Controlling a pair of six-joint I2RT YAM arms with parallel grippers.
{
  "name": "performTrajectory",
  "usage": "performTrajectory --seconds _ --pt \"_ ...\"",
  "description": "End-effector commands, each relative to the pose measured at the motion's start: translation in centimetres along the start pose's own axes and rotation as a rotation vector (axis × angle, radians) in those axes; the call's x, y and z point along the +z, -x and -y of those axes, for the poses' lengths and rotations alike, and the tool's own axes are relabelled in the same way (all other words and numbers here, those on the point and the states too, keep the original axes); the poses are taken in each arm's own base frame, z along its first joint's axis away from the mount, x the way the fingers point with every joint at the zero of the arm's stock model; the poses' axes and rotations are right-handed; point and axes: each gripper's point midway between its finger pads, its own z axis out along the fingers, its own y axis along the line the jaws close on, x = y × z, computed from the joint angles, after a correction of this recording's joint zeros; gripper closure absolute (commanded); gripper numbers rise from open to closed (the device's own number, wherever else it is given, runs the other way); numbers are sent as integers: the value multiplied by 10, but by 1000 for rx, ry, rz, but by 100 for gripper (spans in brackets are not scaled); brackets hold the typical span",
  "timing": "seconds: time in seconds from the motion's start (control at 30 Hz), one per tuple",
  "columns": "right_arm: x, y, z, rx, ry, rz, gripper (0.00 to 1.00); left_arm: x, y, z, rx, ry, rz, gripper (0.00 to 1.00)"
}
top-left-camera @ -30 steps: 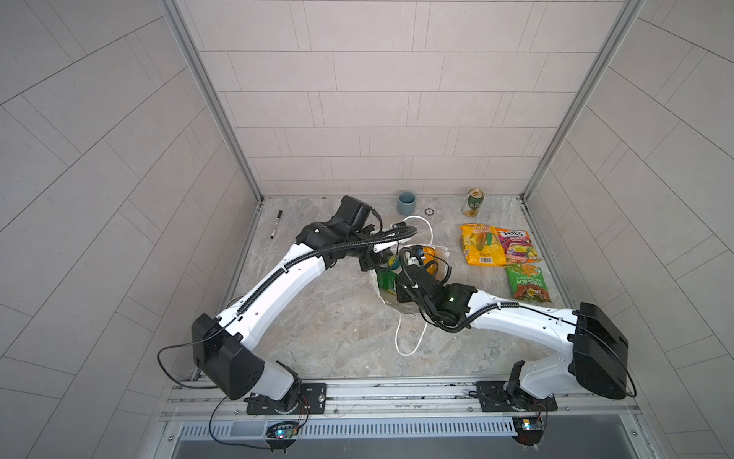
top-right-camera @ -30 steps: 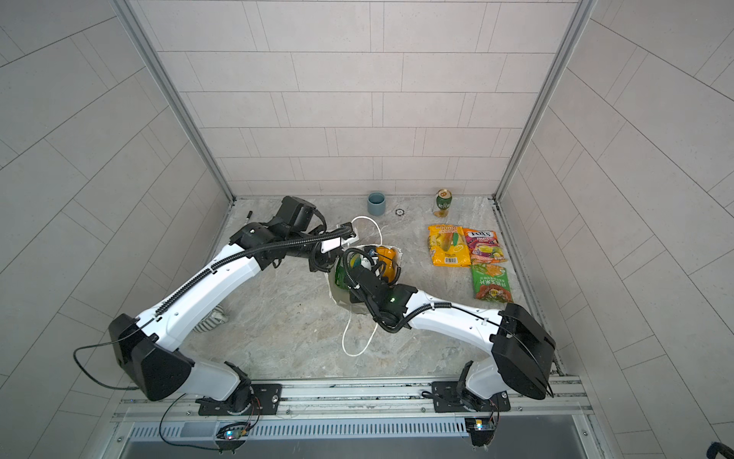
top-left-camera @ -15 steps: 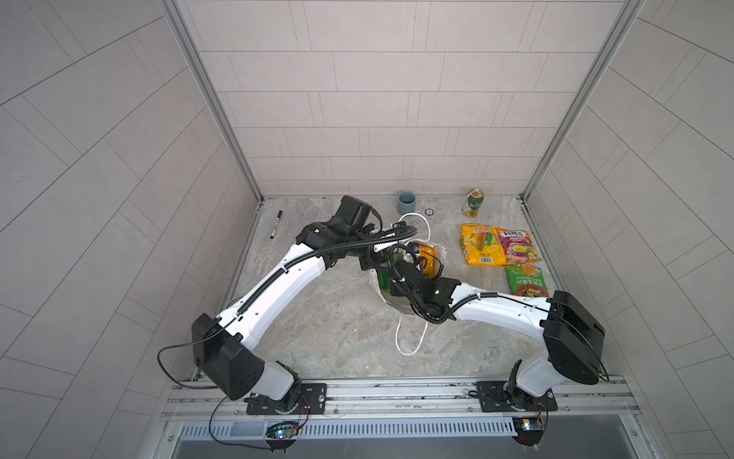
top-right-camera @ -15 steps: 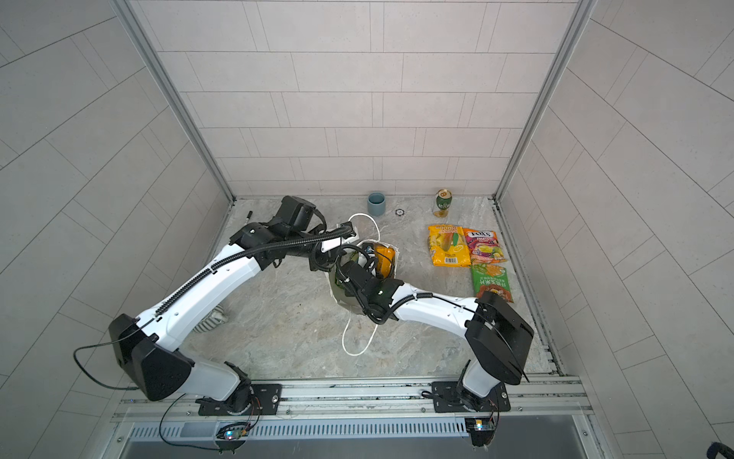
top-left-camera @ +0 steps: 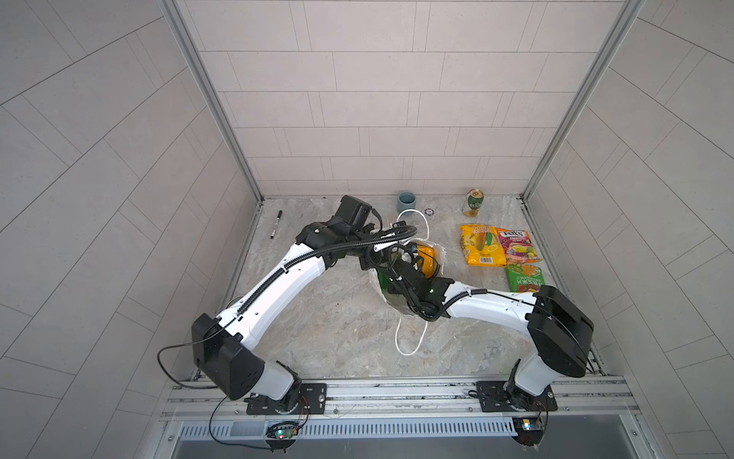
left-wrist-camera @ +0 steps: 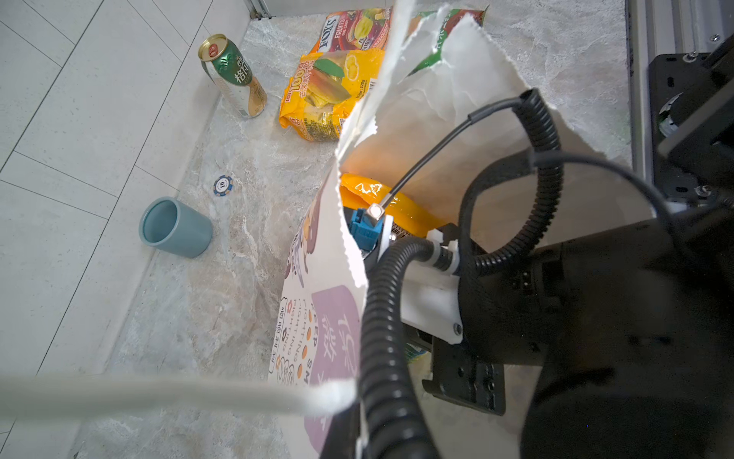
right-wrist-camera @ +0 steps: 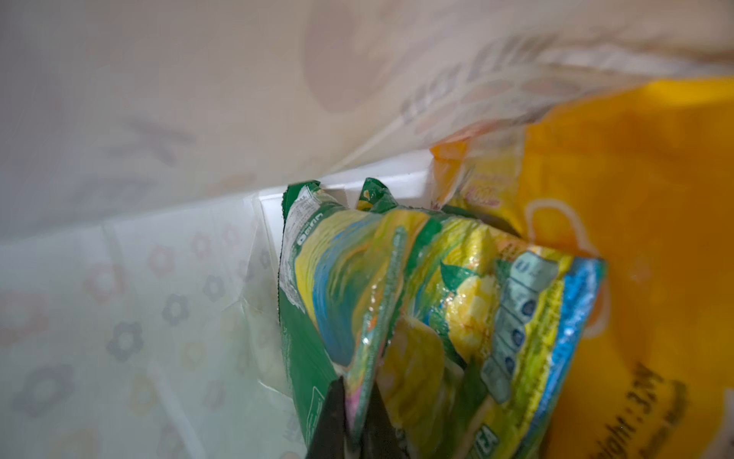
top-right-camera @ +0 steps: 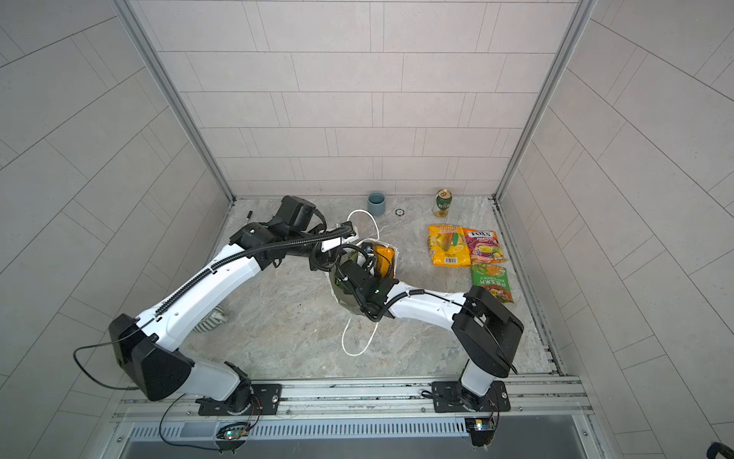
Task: Take the snacks out of the paper bag
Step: 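Grasp the striped green-yellow snack pack inside the bag with the right gripper, then lift the striped pack up out of the bag with the right gripper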
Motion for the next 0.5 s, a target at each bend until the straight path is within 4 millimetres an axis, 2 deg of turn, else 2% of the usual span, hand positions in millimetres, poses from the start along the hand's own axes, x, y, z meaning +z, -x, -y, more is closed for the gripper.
performTrajectory --seconds 0.0,0.27,0.37,0.47 --pt "-3 13 -8 2 30 23 95 -9 13 13 19 -39 48 100" --pt "-42 33 -13 -24 104 31 97 -7 14 14 16 -45 49 100" --pt "-55 34 -17 -62 165 21 97 -8 15 13 13 -44 51 100" --pt "-68 32 -14 -90 188 19 97 -9 14 13 16 -38 48 100"
